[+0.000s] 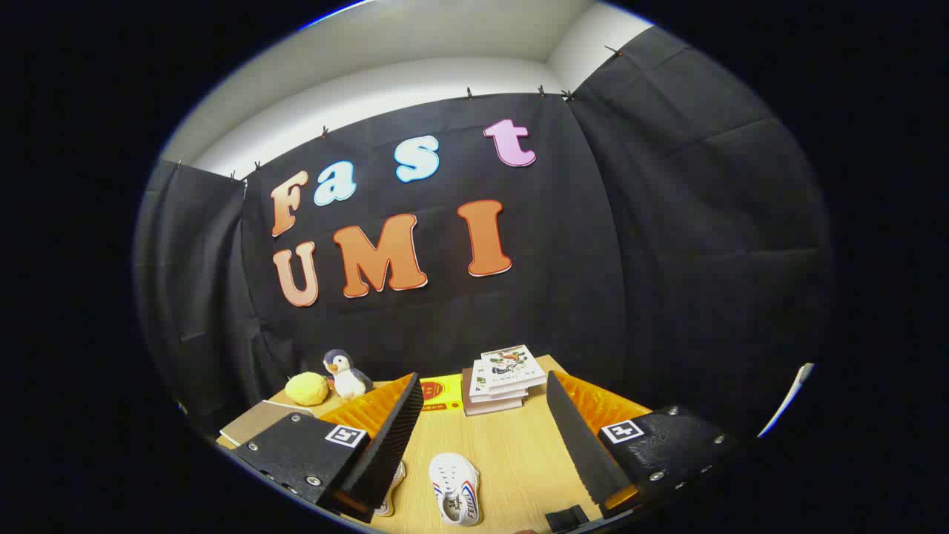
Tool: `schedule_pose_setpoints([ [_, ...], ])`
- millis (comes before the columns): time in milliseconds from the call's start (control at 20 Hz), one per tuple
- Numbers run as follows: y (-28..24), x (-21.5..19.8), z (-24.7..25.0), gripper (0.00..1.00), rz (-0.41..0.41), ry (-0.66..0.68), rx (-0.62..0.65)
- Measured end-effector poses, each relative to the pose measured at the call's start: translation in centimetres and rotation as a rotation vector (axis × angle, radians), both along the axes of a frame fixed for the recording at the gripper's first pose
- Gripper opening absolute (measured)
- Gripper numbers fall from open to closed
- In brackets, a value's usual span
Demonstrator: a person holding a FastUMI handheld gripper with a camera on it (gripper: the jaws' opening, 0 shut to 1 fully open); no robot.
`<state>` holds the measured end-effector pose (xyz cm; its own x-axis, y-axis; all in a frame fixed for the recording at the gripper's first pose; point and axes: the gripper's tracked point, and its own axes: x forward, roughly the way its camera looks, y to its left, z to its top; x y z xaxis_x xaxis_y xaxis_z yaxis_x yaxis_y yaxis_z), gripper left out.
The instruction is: Open the storage box then place both shoes into the box .Put the left shoe in first, then the right shoe, with the right side of both shoes facing outward in a uniform manner.
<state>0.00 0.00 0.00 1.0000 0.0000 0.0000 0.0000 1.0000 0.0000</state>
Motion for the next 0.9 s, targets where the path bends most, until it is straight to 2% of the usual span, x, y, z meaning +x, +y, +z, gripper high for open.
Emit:
schedule_pose_setpoints([
  [150, -0.3, -0.3, 0.0, 0.99, 0.007, -0.004, -0.012],
  [650, -3.9, -1.4, -0.4, 0.99, -0.072, 0.019, -0.043],
  [900, -3.7, -1.6, -0.9, 0.99, -0.07, 0.031, -0.029],
])
